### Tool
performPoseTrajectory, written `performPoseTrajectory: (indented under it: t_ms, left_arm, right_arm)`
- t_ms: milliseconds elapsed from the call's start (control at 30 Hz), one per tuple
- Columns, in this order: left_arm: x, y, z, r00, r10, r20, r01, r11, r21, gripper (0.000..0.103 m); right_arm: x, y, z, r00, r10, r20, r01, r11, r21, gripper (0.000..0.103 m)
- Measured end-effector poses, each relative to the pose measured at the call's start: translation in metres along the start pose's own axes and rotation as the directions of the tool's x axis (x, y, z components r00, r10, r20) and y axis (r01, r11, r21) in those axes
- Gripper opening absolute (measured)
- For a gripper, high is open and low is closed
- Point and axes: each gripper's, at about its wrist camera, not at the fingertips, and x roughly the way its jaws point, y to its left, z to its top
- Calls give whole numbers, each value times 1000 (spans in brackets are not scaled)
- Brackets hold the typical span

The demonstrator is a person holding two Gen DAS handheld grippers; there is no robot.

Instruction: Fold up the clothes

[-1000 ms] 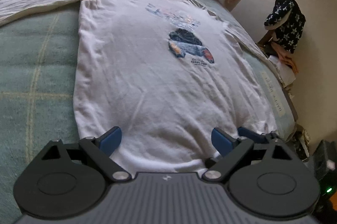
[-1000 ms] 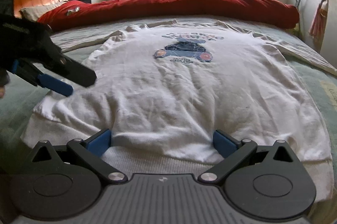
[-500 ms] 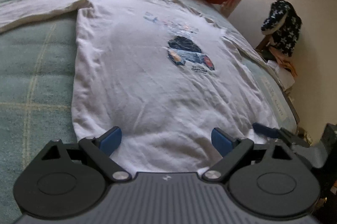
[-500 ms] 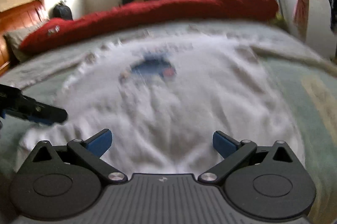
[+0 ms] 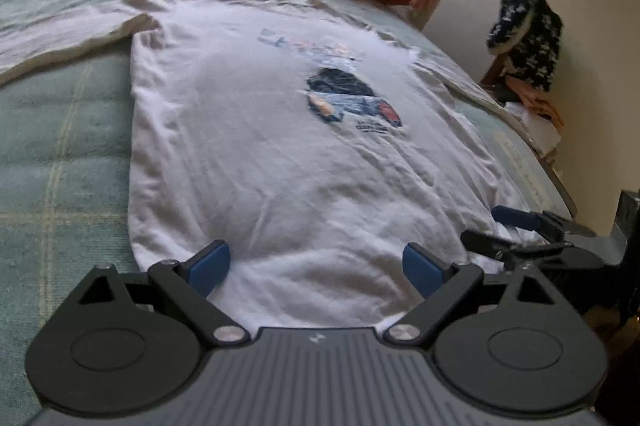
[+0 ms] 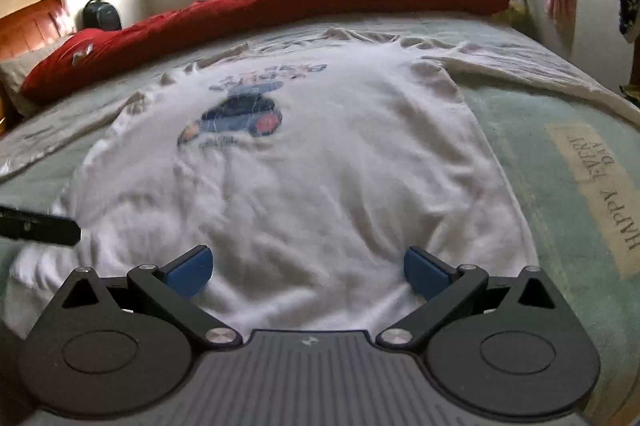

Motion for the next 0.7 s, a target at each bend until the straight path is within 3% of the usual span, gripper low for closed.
performPoseTrajectory:
  t_ms: [100,467,700]
  left_arm:
    - [-1,4,3,1000,-17,-8,17,1000,-18,93]
    - [-2,14,-4,996,-83,28,83,997,5,94]
    - [-3,11,-7,996,-85,38,83,995,48,94]
  right_arm:
    - [1,10,-4,999,-46,-10,45,997,-58,103]
    - [3,14,1,993,-107,-50,106,994,-20,103]
    - [7,19,7,983,-148,-108,148,989,-8,103]
